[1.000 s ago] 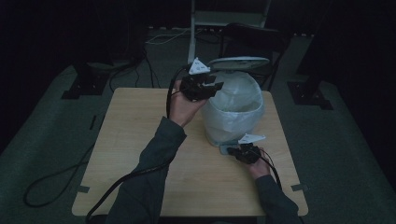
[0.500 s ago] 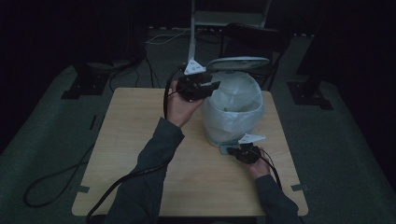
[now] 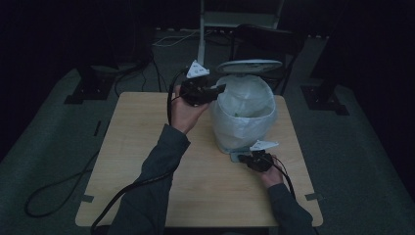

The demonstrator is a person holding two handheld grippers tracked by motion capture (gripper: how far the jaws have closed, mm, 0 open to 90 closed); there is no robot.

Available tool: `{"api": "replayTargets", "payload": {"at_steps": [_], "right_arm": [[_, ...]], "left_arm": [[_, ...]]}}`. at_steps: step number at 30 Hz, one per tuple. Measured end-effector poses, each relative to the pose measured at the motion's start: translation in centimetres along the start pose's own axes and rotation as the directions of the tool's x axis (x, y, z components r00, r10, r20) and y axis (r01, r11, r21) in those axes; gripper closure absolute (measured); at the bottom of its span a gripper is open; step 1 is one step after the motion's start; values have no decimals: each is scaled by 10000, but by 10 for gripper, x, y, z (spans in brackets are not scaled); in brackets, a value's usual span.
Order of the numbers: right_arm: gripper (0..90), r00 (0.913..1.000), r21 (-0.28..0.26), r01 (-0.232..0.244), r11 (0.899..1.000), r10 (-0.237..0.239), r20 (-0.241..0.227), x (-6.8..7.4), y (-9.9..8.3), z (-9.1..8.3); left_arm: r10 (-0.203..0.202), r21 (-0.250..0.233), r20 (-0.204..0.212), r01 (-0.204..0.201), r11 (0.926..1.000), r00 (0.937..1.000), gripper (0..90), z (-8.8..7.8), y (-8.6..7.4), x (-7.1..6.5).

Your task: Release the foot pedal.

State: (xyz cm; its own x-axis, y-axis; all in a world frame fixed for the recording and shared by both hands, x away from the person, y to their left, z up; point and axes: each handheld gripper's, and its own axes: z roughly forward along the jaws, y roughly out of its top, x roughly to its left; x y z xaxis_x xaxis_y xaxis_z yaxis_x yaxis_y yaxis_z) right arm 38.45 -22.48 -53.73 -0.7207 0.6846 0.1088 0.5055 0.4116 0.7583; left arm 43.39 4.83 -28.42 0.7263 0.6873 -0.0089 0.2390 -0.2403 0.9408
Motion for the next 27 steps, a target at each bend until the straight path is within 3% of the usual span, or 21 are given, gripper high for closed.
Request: {"api": "replayTargets", "payload": {"at_steps": [12,27], "right_arm": [[899,9999,-18,-45,10000,45,91,2,0,-1],[898,9987,-289,227,9993,-213,468,6,4,-9]], "left_arm": [[-248,-10,-238,248,9997,9994,579,-4,-10,11],[-485,16,-431,486,9988,9979,577,-11,-17,23]]}}
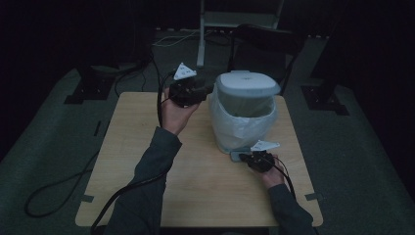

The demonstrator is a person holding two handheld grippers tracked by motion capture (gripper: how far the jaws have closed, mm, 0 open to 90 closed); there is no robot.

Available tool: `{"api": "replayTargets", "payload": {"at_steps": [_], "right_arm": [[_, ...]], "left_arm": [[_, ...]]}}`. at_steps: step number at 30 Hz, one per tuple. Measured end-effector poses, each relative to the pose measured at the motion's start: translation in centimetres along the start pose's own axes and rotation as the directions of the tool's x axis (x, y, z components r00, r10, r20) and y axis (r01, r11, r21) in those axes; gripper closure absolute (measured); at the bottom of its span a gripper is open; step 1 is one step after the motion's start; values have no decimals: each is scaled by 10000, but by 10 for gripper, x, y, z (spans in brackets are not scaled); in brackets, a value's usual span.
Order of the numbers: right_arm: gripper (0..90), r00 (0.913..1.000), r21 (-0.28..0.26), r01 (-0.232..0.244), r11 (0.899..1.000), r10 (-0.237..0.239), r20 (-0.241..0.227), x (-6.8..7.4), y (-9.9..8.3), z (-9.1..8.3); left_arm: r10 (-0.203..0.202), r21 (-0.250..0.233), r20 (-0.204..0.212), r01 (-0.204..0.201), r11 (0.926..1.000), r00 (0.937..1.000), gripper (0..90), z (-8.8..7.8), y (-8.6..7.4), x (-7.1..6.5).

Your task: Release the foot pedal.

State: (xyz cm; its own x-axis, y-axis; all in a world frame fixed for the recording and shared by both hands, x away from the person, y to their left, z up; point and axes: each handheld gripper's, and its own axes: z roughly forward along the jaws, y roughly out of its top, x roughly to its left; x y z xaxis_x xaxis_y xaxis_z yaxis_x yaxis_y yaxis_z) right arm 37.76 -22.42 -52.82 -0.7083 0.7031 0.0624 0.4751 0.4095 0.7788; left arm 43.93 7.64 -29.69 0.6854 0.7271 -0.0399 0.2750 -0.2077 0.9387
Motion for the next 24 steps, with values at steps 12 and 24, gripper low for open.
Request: {"api": "replayTargets", "payload": {"at_steps": [12,24], "right_arm": [[898,9962,-459,-249,9986,286,818,-13,-3,-24],[894,9579,69,-1429,9897,1365,2527,-46,-23,-30]], "left_arm": [[-154,58,-221,155,9999,9996,575,-6,-14,11],[-829,210,-532,841,9962,9951,548,-33,-88,21]]}}
